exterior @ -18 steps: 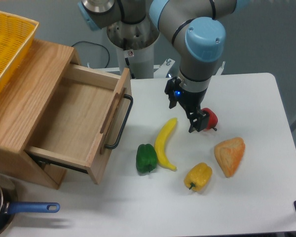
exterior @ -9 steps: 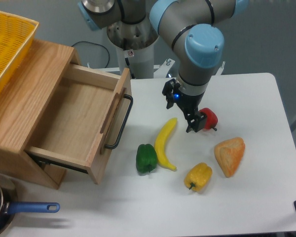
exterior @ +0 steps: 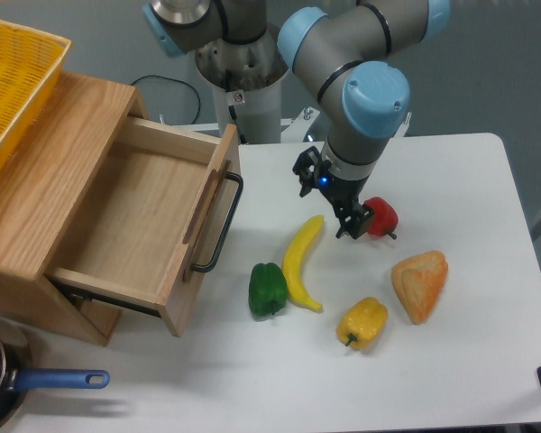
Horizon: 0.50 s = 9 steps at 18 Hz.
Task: Pick up the banana
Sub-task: 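Move the gripper from beside the red pepper over the yellow banana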
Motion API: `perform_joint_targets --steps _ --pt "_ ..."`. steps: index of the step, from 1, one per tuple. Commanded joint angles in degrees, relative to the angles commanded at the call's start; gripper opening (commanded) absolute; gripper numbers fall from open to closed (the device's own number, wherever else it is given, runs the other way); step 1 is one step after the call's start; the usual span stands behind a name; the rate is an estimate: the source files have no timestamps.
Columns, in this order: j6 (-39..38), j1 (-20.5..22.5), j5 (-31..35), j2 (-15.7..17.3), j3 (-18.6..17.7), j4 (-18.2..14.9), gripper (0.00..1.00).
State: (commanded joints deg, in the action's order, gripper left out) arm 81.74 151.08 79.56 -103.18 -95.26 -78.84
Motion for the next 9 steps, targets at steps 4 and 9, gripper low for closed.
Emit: perform_joint_targets --steps 4,9 --pt "-4.83 0.0 -0.63 -0.35 -0.89 2.99 1.0" --pt "-6.6 -0.78 0.77 -1.41 -0.71 3.43 1.0"
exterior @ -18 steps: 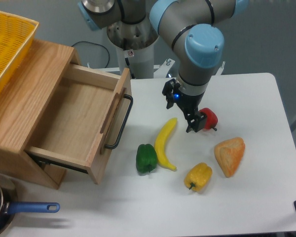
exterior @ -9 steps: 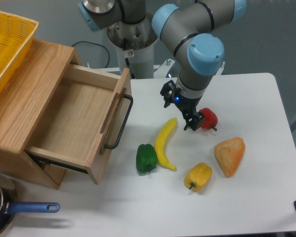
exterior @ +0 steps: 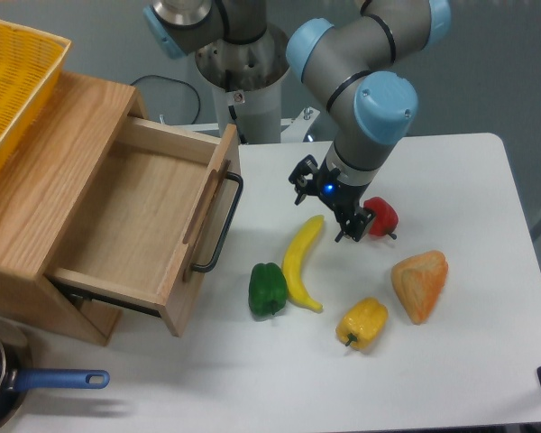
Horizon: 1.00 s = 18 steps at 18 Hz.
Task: Pick up the banana
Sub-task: 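Move the gripper from beside the red pepper over the yellow banana, then lower the open gripper down onto the middle of the banana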
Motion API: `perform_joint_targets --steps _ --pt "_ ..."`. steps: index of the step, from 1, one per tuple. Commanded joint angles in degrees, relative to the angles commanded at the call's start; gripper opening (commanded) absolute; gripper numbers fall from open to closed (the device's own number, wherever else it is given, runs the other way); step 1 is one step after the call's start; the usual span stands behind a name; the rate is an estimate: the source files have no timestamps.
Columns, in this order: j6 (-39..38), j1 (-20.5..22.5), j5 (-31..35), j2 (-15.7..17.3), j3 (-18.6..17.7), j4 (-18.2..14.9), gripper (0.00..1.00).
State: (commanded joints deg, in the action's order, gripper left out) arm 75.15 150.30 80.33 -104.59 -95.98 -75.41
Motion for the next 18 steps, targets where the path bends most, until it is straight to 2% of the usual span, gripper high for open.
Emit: perform_joint_targets --steps 5,13,18 --pt "-1.4 -3.34 5.71 -0.62 0.0 2.63 1.0" --pt "-3.6 -4.84 6.16 -1.84 -3.42 9.57 1.0" --pt "-4.83 -4.84 6.07 -3.51 -4.3 9.76 1.0"
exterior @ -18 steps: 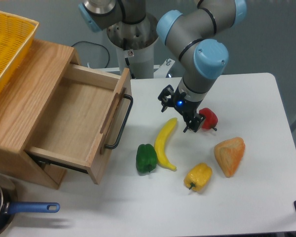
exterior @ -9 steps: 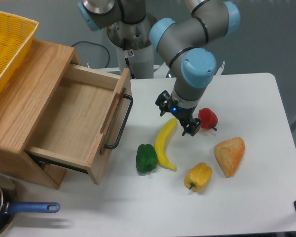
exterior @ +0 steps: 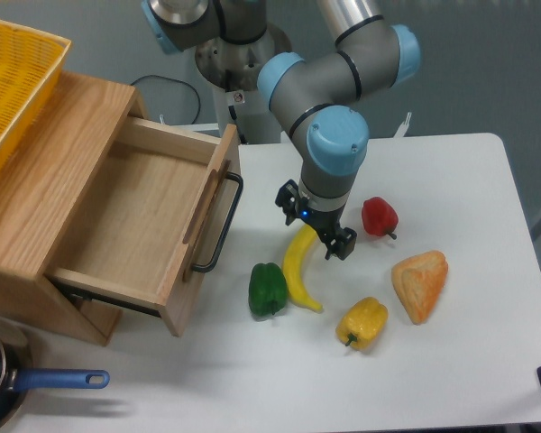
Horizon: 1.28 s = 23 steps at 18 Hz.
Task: Pick up the banana
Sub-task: 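Lower the open gripper down onto the middle of the banana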
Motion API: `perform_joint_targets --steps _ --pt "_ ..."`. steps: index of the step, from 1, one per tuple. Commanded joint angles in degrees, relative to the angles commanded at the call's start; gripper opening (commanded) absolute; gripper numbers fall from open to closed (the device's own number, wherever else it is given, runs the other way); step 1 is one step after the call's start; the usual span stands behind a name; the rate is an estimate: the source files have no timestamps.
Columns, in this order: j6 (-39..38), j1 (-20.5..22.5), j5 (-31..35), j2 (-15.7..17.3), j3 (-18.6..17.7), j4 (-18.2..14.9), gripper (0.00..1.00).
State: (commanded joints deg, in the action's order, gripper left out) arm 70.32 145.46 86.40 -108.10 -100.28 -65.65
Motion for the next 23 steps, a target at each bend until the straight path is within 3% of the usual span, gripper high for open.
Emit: perform_joint_targets --steps 23 --pt "-0.18 -0.18 -0.35 -5.01 0.53 0.53 1.0"
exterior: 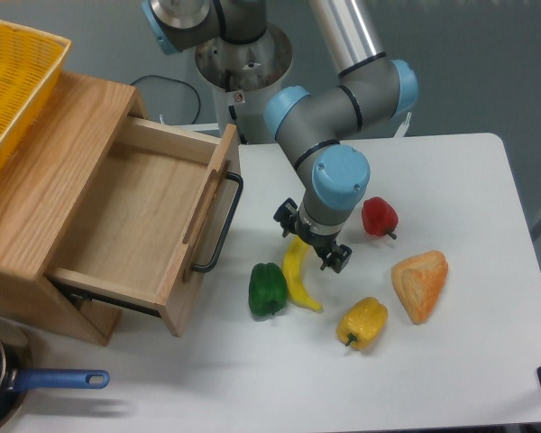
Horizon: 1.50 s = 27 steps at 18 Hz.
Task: Pick up the banana
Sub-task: 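Lower the open gripper down onto the middle of the banana, then close the gripper around the banana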
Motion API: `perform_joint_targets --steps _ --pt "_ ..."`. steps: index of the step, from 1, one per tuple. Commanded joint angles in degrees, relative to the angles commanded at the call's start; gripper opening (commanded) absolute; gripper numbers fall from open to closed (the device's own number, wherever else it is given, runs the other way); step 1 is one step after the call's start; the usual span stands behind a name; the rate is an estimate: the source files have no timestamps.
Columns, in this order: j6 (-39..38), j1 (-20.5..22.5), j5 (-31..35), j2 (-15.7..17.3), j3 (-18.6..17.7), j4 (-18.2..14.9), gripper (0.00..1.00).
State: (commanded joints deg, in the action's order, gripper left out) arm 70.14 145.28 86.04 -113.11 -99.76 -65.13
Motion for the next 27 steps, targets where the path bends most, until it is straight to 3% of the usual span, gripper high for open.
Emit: perform_joint_targets --steps 16,27 --pt "-0.18 -1.41 0.35 -2.02 -1.23 4.13 1.0" --pt "-0.17 -1.49 0.53 -2.9 -1.67 4.22 1.0"
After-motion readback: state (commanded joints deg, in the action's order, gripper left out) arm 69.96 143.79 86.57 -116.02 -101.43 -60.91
